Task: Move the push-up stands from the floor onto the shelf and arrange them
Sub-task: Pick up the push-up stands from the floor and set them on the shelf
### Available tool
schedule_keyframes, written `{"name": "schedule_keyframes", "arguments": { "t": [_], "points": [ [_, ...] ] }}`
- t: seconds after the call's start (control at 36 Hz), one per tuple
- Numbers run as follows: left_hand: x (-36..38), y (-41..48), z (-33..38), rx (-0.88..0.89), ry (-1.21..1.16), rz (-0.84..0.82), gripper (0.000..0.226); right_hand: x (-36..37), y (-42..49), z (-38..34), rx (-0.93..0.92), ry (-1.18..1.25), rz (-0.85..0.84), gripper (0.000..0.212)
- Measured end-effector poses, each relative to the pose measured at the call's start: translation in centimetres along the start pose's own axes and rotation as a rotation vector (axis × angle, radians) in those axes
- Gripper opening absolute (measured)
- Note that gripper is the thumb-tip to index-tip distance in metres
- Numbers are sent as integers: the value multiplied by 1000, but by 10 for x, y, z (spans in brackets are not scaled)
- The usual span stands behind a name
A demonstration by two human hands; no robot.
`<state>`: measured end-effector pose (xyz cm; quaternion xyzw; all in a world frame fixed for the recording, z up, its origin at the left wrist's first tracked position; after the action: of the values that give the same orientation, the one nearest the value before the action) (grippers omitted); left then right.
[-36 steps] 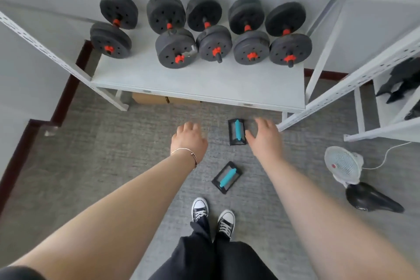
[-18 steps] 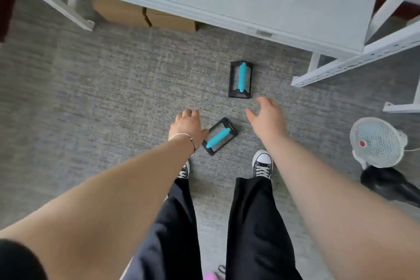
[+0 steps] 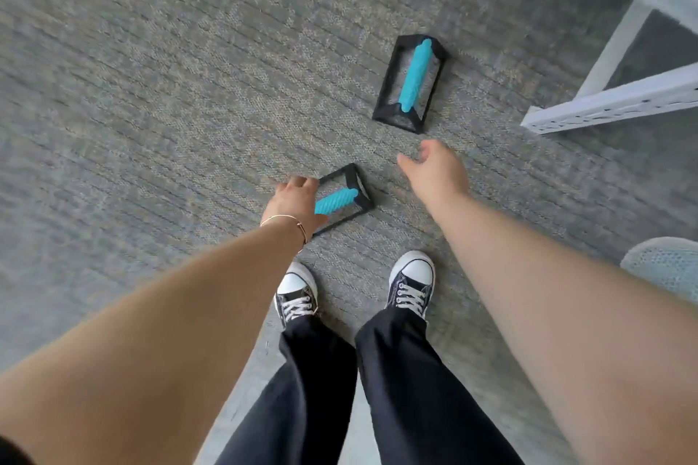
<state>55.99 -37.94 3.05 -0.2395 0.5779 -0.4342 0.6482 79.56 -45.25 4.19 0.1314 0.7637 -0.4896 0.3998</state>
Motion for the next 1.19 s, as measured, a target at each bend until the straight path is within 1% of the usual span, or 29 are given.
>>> {"name": "schedule_keyframes", "arguments": {
  "t": [0.11,0.25,0.33,0.42,0.47,0.5,0.56,0.64,0.75,0.92,1.06,1.19],
  "points": [
    [26,35,-2,22,0,-9,70,23,41,5,21,21,-3,59],
    [55,78,-14,1,-24,-18,67,50,94,10,54,121,23,63],
    [71,96,-22,-13,-62,-46,58,54,124,10,85,186,67,67],
    [80,107,-27,-16,-128,-63,42,52,148,8,82,193,108,72],
    [83,110,-29,-2,-180,-59,38,53,161,7,84,194,108,72],
    [83,111,-30,8,-203,-56,37,55,166,7,87,187,100,69],
    [83,111,-32,18,-256,-49,38,60,172,5,78,189,75,56],
    [82,110,-35,15,-305,-41,37,69,174,6,77,325,41,43],
    [82,106,-41,-45,-374,-32,33,81,163,15,132,407,-36,40],
    [62,73,-48,-159,-464,33,33,78,118,23,96,311,-125,42],
    [29,24,-47,-226,-521,71,34,52,54,15,60,258,-240,32],
    [-24,-40,-43,-267,-551,138,40,6,-22,8,60,188,-267,40]
  ]
}}
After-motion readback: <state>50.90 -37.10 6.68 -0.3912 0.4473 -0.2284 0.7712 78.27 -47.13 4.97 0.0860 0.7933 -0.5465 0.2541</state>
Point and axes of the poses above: each hand's wrist, its own y-axis towards the middle knuckle, its own x-axis out of the palm, z = x × y, the point moved 10 cm from there along y, towards the middle knuckle, and after that the axes turned 11 degrees about -y, right-handed, at the moved point
